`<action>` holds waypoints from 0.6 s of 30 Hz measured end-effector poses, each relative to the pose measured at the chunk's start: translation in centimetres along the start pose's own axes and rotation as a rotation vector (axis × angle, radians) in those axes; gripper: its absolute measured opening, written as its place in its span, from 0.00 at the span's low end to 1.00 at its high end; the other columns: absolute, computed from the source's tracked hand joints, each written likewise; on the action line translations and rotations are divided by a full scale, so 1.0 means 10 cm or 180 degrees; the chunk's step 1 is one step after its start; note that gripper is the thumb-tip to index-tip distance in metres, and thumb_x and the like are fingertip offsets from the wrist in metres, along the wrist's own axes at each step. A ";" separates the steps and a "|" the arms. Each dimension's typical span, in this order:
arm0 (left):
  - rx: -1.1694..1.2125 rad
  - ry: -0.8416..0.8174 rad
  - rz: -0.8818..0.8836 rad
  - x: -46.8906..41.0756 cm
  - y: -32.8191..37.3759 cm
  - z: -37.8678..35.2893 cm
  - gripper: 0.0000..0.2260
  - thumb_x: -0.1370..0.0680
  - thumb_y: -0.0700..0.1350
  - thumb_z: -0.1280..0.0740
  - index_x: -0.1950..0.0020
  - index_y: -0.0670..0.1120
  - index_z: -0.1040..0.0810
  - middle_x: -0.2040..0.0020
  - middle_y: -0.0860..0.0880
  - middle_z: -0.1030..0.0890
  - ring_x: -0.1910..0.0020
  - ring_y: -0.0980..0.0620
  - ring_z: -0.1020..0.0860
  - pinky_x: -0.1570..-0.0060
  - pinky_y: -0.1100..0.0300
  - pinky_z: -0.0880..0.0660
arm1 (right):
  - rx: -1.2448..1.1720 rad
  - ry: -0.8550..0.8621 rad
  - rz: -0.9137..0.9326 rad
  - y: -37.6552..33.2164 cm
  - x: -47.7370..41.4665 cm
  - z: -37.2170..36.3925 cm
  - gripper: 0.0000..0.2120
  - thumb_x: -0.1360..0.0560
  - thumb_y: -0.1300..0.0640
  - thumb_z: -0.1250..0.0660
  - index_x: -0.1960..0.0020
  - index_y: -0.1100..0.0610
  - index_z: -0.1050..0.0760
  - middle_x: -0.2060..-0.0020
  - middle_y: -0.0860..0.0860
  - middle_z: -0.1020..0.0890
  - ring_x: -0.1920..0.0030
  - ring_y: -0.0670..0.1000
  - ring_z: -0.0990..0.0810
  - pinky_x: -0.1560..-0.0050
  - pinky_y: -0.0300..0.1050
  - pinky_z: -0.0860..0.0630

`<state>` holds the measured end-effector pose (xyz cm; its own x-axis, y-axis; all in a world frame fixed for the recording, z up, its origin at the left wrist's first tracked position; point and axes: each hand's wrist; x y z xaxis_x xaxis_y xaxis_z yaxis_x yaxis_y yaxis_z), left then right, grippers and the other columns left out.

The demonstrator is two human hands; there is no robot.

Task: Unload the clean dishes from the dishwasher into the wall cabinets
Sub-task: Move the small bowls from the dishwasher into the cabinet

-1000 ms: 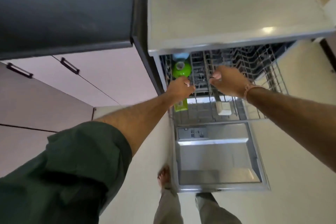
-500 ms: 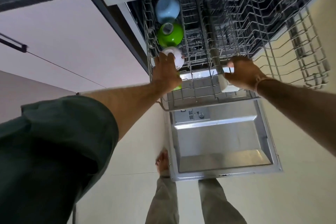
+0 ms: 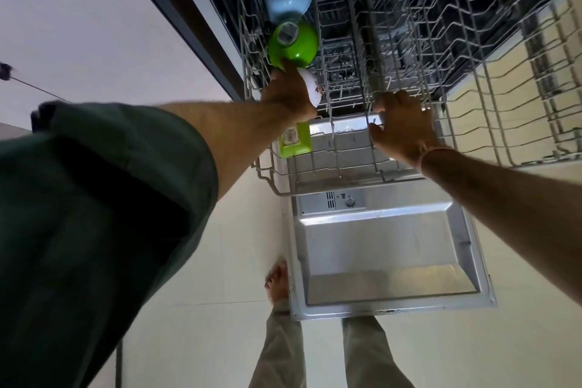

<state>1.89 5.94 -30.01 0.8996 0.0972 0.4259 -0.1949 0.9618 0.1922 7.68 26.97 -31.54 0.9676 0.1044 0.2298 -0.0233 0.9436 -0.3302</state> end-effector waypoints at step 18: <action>0.0637 0.0842 -0.0881 1.12 -0.16 0.95 0.50 0.46 0.65 0.21 0.29 0.53 0.37 0.33 0.47 0.34 0.36 0.48 0.33 0.38 0.55 0.28 | -0.1002 -0.0588 0.1333 -1.10 0.09 1.15 0.43 0.36 0.52 0.21 0.27 0.45 0.39 0.34 0.53 0.28 0.38 0.54 0.25 0.39 0.50 0.24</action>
<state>8.55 3.05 -17.17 0.9927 -0.0701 0.0978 0.0192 0.8948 0.4460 5.88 20.31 -17.16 0.8310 0.5305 0.1673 -0.2930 0.6730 -0.6791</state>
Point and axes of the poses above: each hand's wrist, its own x-axis away from the middle knuckle, its own z-axis out of the back of the hand, y = z × x
